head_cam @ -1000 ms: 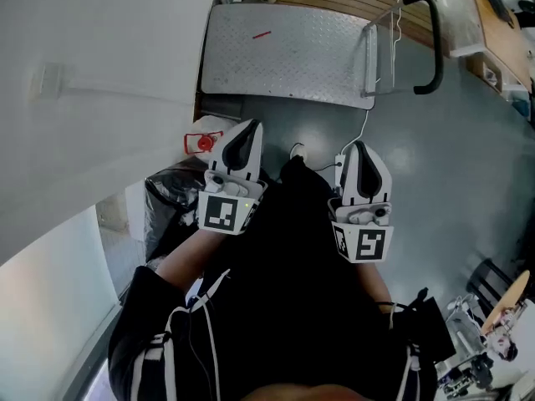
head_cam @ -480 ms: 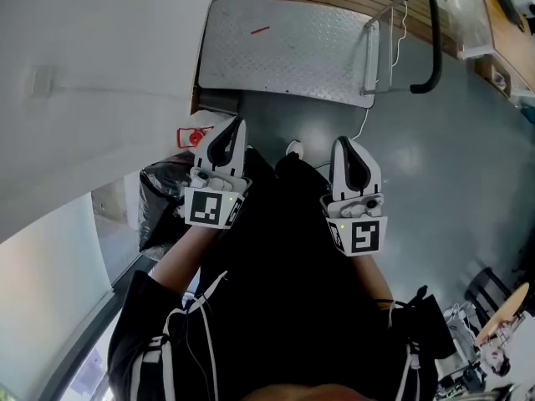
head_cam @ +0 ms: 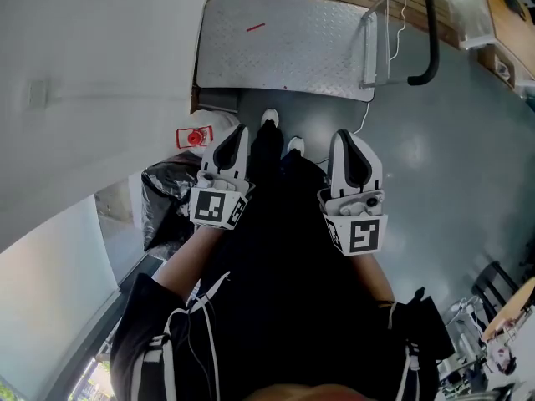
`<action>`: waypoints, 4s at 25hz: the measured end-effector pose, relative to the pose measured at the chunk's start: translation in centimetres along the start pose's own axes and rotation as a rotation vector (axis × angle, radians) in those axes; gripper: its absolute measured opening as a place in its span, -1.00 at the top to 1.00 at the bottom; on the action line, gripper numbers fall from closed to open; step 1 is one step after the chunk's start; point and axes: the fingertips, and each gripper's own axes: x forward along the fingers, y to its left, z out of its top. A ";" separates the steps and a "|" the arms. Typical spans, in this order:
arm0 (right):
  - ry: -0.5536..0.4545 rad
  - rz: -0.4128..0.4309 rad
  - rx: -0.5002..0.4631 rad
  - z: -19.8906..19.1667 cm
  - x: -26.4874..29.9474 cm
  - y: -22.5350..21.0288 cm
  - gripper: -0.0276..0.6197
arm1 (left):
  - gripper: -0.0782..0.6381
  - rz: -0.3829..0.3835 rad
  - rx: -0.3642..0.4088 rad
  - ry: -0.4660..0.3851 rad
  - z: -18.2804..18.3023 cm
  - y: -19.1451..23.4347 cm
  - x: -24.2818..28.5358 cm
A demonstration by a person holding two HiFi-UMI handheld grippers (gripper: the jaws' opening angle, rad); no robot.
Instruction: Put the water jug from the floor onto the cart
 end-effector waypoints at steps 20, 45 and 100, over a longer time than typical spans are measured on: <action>0.014 0.021 -0.104 0.4 12.5 1.6 0.86 | 0.73 0.077 -0.058 -0.070 3.6 12.0 4.0; 0.005 0.257 -0.067 -1.1 23.1 7.3 0.86 | 0.73 0.081 0.036 0.187 -7.6 22.6 5.5; 0.342 0.643 -0.065 -21.6 25.5 21.6 0.85 | 0.38 0.240 -0.374 1.055 -56.9 31.5 -4.1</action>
